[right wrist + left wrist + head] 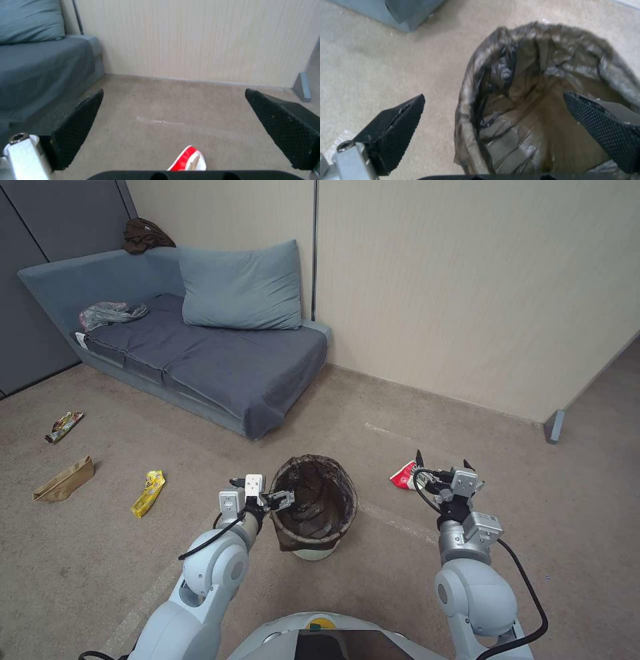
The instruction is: Pick up the trash bin, then pick up the garbage from the floor and place it into the trash bin.
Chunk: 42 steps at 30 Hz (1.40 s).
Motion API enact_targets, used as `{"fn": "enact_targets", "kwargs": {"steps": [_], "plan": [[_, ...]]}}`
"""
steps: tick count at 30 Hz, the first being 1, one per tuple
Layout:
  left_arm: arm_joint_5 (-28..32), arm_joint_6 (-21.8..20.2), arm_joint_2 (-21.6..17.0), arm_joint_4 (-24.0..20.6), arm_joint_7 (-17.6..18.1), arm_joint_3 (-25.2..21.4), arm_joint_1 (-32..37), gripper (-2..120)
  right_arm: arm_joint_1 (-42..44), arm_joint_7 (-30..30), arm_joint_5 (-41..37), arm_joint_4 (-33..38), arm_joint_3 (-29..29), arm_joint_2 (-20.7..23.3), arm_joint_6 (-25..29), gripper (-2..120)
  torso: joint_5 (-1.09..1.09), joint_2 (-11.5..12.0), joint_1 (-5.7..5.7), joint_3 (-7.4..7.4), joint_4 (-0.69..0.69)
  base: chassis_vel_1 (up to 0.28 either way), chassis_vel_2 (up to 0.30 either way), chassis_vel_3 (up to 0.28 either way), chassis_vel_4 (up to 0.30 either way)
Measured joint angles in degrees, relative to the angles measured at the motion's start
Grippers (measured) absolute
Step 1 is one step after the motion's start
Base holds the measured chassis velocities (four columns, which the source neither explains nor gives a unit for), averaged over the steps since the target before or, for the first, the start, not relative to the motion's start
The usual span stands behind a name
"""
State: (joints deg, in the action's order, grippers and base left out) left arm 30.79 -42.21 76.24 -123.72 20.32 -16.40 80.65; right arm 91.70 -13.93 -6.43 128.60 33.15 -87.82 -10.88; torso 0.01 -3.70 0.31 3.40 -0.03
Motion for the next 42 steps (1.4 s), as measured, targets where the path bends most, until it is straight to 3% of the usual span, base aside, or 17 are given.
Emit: {"fn": "enact_targets", "kwargs": {"steps": [18, 22, 26, 34, 42], "plan": [[0.90, 0.01, 1.20, 4.20, 2.71, 1.07, -1.26, 100, 0.33, -0.20, 0.31, -0.17, -0.26, -0.23, 0.18, 100, 0.00, 0.00, 0.00, 0.00, 0.00, 0.000, 0.000, 0.000, 0.000], [3.37, 0.02, 1.26, 5.15, 3.60, 0.28, -2.02, 100, 0.39, -0.20, 0.35, -0.28, -0.26, -0.17, 0.24, 100, 0.00, 0.00, 0.00, 0.00, 0.00, 0.000, 0.000, 0.000, 0.000], [8.15, 0.05, 1.44, 8.58, 7.12, 0.15, -3.69, 100, 0.37, -0.26, 0.62, -0.47, -0.59, -0.26, 0.24, 100, 0.00, 0.00, 0.00, 0.00, 0.00, 0.000, 0.000, 0.000, 0.000], [9.86, 0.07, 2.06, 13.21, 8.25, 0.97, -5.84, 100, 0.41, -0.31, 0.76, -0.52, -0.77, -0.19, 0.25, 100, -0.01, 0.00, 0.00, 0.00, 0.00, 0.000, 0.000, 0.000, 0.000], [10.89, 0.21, 2.41, 14.10, 8.82, 1.29, -6.19, 100, 0.28, -0.56, 0.77, -0.72, -0.92, -0.05, 0.25, 100, 0.01, 0.00, 0.00, 0.00, 0.01, 0.000, 0.000, 0.000, 0.000]]}}
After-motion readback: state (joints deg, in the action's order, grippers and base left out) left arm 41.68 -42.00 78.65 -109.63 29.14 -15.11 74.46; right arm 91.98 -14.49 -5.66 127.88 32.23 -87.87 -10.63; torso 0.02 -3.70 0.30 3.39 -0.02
